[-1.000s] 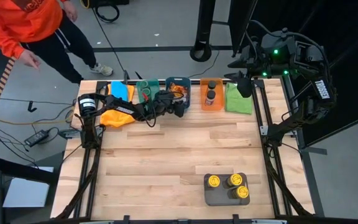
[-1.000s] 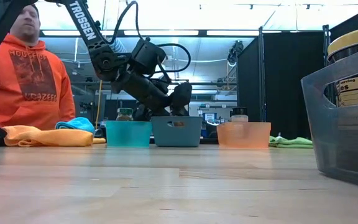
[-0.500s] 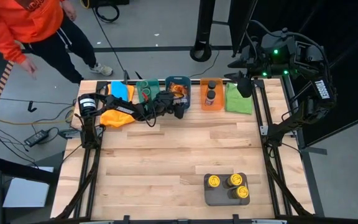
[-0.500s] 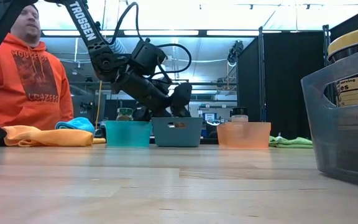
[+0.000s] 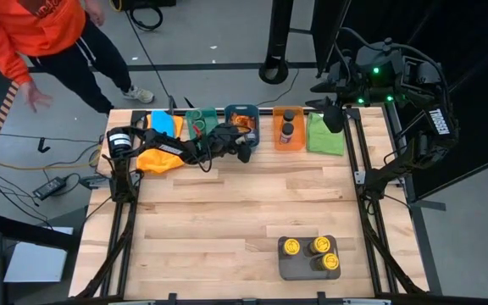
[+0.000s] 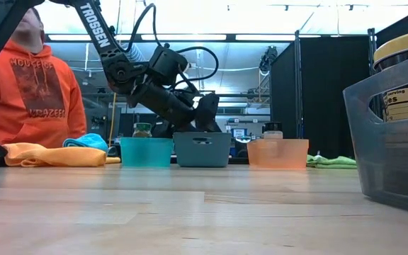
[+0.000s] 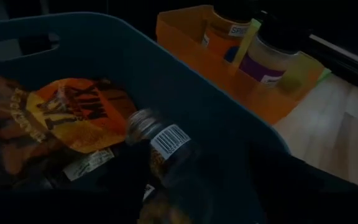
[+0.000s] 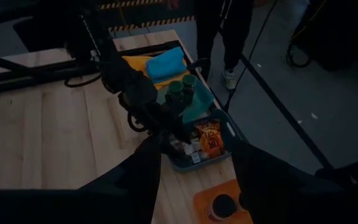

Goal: Sort spices by type
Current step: Return to Home Position

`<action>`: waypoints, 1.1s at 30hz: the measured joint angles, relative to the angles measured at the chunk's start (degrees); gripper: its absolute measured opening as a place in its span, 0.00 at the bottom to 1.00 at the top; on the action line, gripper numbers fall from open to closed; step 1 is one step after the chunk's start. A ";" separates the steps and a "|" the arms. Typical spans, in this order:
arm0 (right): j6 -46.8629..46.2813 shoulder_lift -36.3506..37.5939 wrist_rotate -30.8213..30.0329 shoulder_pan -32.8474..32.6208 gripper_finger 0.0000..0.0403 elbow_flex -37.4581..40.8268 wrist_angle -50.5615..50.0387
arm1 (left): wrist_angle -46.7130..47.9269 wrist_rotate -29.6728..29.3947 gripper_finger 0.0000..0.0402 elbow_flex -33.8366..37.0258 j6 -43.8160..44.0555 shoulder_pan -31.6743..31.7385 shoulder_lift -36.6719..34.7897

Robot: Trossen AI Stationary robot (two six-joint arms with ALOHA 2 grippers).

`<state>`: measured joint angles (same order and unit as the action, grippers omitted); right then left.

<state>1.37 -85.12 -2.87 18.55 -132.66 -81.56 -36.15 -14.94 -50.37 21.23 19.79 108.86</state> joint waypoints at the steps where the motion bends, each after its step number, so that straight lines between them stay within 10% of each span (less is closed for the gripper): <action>1: 0.13 0.00 0.00 0.02 0.51 0.00 0.00 | 0.02 0.02 0.67 0.00 0.00 0.00 0.00; 16: 3.59 0.49 3.85 -0.33 0.51 0.00 1.00 | -1.19 5.90 0.80 0.00 0.13 0.04 -10.03; 33: 7.51 17.72 6.16 -0.31 0.52 -0.04 -2.44 | 16.25 11.63 0.80 -0.09 -10.56 0.07 -58.87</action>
<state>8.88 -67.41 3.29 18.24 -132.70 -84.00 -19.90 -3.31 -50.46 10.67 19.86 49.99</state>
